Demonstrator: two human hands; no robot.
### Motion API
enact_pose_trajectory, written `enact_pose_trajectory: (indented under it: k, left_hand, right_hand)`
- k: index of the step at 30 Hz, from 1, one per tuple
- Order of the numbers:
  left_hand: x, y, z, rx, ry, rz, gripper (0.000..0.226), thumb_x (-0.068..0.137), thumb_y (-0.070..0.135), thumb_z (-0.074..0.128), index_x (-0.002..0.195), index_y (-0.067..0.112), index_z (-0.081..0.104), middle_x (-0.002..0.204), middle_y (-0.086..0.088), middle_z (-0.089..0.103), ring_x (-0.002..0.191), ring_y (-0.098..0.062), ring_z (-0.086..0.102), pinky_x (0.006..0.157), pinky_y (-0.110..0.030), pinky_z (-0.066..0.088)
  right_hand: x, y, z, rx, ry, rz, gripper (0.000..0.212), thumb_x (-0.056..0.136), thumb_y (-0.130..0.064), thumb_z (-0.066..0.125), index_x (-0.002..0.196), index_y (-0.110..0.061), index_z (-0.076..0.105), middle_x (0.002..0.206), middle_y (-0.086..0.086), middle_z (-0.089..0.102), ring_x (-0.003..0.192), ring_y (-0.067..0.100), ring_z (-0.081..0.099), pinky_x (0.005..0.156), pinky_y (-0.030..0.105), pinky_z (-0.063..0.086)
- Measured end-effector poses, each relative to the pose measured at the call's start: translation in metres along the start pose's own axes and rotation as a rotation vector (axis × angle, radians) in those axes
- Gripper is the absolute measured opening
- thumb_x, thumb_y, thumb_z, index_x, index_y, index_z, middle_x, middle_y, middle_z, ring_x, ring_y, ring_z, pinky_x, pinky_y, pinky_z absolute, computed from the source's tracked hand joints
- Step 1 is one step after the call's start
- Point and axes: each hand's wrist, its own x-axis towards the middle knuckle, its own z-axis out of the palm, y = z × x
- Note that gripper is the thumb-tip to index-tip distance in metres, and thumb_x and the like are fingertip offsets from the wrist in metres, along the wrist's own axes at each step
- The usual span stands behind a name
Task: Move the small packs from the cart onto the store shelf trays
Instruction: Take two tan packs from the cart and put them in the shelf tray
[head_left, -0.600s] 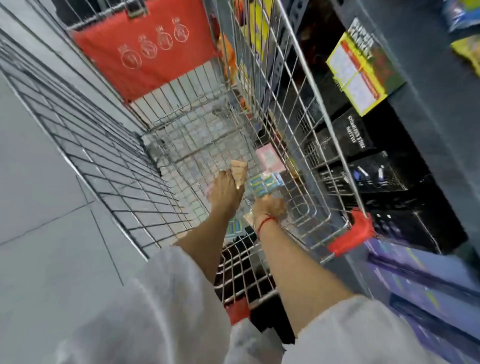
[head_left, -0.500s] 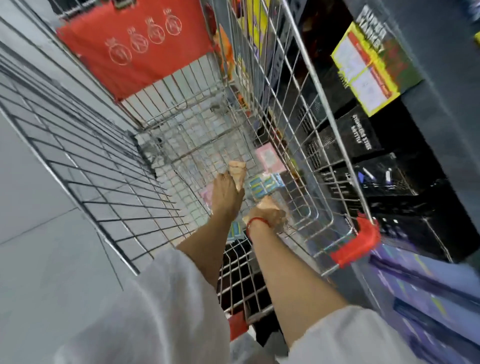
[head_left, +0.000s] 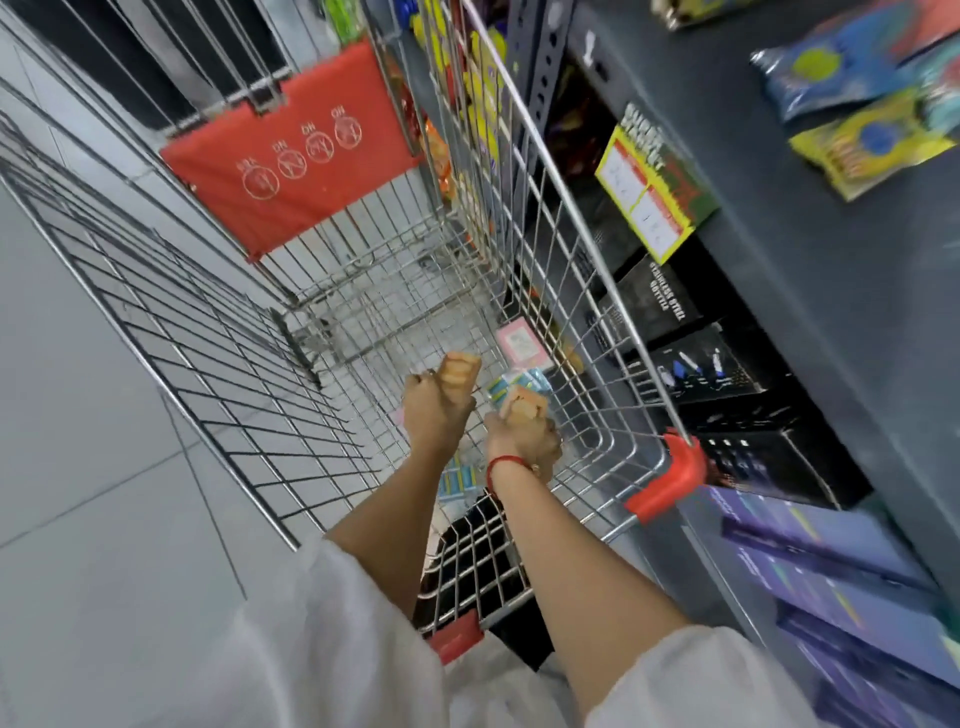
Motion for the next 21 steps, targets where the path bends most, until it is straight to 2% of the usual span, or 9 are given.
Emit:
enact_pose_trajectory:
  k: [2, 4, 7, 9, 11, 13, 16, 18, 21]
  left_hand:
    - [-0.012, 0.008, -0.015, -0.083, 0.051, -0.006, 0.04, 0.075, 0.027, 0.073, 0.103, 0.0, 0.063, 0.109, -0.022, 0.059, 0.095, -0.028, 0.055, 0.074, -0.028, 0.041]
    - [-0.028, 0.02, -0.033, -0.186, 0.124, -0.009, 0.043, 0.074, 0.03, 0.074, 0.104, 0.002, 0.063, 0.108, -0.019, 0.061, 0.091, -0.023, 0.052, 0.072, -0.021, 0.035]
    - [-0.05, 0.048, -0.063, -0.341, 0.227, 0.038, 0.051, 0.072, 0.036, 0.074, 0.11, 0.004, 0.061, 0.107, -0.017, 0.063, 0.099, -0.027, 0.057, 0.085, -0.037, 0.051]
    - [-0.068, 0.072, -0.083, -0.439, 0.263, 0.103, 0.054, 0.074, 0.04, 0.073, 0.113, 0.005, 0.061, 0.107, -0.016, 0.064, 0.1, -0.03, 0.06, 0.089, -0.045, 0.052]
    - [-0.083, 0.095, -0.099, -0.533, 0.331, 0.134, 0.057, 0.075, 0.043, 0.074, 0.116, 0.006, 0.062, 0.108, -0.016, 0.063, 0.098, -0.026, 0.061, 0.093, -0.034, 0.05]
    - [-0.102, 0.12, -0.114, -0.591, 0.433, 0.209, 0.058, 0.073, 0.039, 0.076, 0.118, 0.006, 0.062, 0.107, -0.016, 0.059, 0.096, -0.025, 0.059, 0.085, -0.023, 0.043]
    - [-0.13, 0.158, -0.128, -0.644, 0.492, 0.311, 0.06, 0.073, 0.038, 0.078, 0.121, 0.006, 0.061, 0.108, -0.017, 0.058, 0.101, -0.029, 0.06, 0.09, -0.036, 0.049]
    - [-0.149, 0.188, -0.132, -0.725, 0.488, 0.398, 0.062, 0.072, 0.038, 0.078, 0.122, 0.006, 0.06, 0.11, -0.016, 0.058, 0.103, -0.027, 0.06, 0.092, -0.038, 0.051]
    - [-0.177, 0.236, -0.123, -0.737, 0.471, 0.61, 0.059, 0.069, 0.033, 0.078, 0.119, 0.005, 0.063, 0.106, -0.016, 0.06, 0.098, -0.02, 0.059, 0.088, -0.01, 0.042]
  right_hand:
    - [-0.02, -0.011, -0.025, -0.072, 0.106, -0.157, 0.066, 0.069, -0.035, 0.079, 0.12, -0.002, 0.053, 0.129, 0.02, 0.053, 0.118, 0.036, 0.051, 0.092, 0.045, 0.052]
    - [-0.037, -0.019, -0.049, -0.112, 0.134, -0.302, 0.064, 0.07, -0.037, 0.077, 0.121, -0.006, 0.053, 0.128, 0.017, 0.051, 0.115, 0.033, 0.052, 0.09, 0.047, 0.053]
    - [-0.062, -0.038, -0.087, -0.07, 0.164, -0.485, 0.06, 0.074, -0.038, 0.073, 0.123, -0.011, 0.053, 0.135, 0.015, 0.047, 0.12, 0.032, 0.049, 0.091, 0.044, 0.053]
    - [-0.083, -0.05, -0.118, -0.033, 0.231, -0.605, 0.058, 0.075, -0.039, 0.07, 0.122, -0.011, 0.053, 0.134, 0.014, 0.048, 0.122, 0.032, 0.047, 0.093, 0.043, 0.052]
    - [-0.1, -0.06, -0.144, 0.014, 0.311, -0.706, 0.061, 0.072, -0.039, 0.068, 0.123, -0.009, 0.052, 0.126, 0.014, 0.052, 0.118, 0.033, 0.049, 0.092, 0.041, 0.049]
    - [-0.117, -0.066, -0.173, 0.095, 0.393, -0.808, 0.063, 0.069, -0.037, 0.069, 0.121, -0.005, 0.054, 0.118, 0.017, 0.055, 0.114, 0.035, 0.051, 0.092, 0.041, 0.046]
    - [-0.132, -0.071, -0.22, 0.195, 0.514, -0.898, 0.064, 0.068, -0.036, 0.072, 0.12, -0.001, 0.057, 0.116, 0.021, 0.058, 0.111, 0.037, 0.052, 0.09, 0.045, 0.05]
    - [-0.135, -0.072, -0.256, 0.222, 0.603, -0.921, 0.065, 0.068, -0.038, 0.072, 0.12, -0.002, 0.057, 0.113, 0.02, 0.059, 0.107, 0.037, 0.054, 0.085, 0.045, 0.052]
    - [-0.13, -0.065, -0.312, 0.276, 0.733, -0.898, 0.065, 0.068, -0.036, 0.074, 0.121, -0.002, 0.056, 0.113, 0.02, 0.059, 0.104, 0.038, 0.057, 0.083, 0.044, 0.051]
